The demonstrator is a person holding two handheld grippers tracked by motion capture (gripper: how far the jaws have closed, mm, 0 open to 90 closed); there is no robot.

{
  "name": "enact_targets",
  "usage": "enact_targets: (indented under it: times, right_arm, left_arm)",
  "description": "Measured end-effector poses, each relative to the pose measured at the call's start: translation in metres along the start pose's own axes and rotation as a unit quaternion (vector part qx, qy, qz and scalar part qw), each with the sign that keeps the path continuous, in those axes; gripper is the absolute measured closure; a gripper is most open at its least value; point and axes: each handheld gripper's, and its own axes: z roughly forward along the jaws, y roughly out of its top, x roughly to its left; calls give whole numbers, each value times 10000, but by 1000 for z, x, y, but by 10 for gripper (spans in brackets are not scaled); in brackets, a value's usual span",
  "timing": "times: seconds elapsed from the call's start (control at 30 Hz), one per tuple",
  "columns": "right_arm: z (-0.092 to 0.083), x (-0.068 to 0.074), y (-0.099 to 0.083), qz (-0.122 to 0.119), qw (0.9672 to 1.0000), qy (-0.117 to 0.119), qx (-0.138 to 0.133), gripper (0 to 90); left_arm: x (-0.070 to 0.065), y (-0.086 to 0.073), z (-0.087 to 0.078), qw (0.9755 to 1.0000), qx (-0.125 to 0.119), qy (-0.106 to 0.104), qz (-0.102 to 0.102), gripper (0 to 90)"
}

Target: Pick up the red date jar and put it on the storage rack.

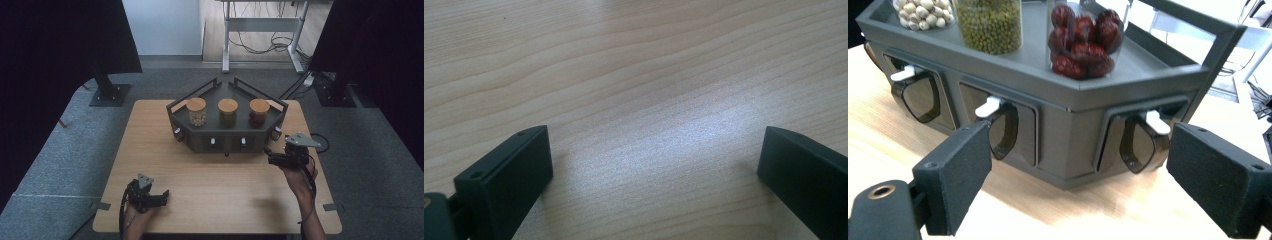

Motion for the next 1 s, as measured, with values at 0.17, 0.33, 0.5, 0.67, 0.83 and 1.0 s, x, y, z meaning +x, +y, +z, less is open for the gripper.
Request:
enact_targets:
  times: [0.17,0.33,0.5,0.67,0.83,1.0]
  right_arm:
    - [-3,1,-8,-27,10000,-44,35,102]
    - [-8,5,-16,-76,9999,-68,62,103]
    - [-11,6,-26,-28,9999,-102,103,105]
    - [-12,6,-38,-13,9997,-150,198,107]
    - [-12,6,-48,-4,9994,-225,280,108]
    - [-11,6,-58,1,9990,-280,360,111]
  left_arm:
    - [0,0,0,10000,-1,0,-1,10]
    - [0,0,0,10000,0,0,0,10]
    - [0,0,0,10000,0,1,1,10]
    - [0,0,0,10000,0,0,-1,10]
    - [0,0,0,10000,-1,0,-1,10]
    - [0,0,0,10000,0,-2,3,10]
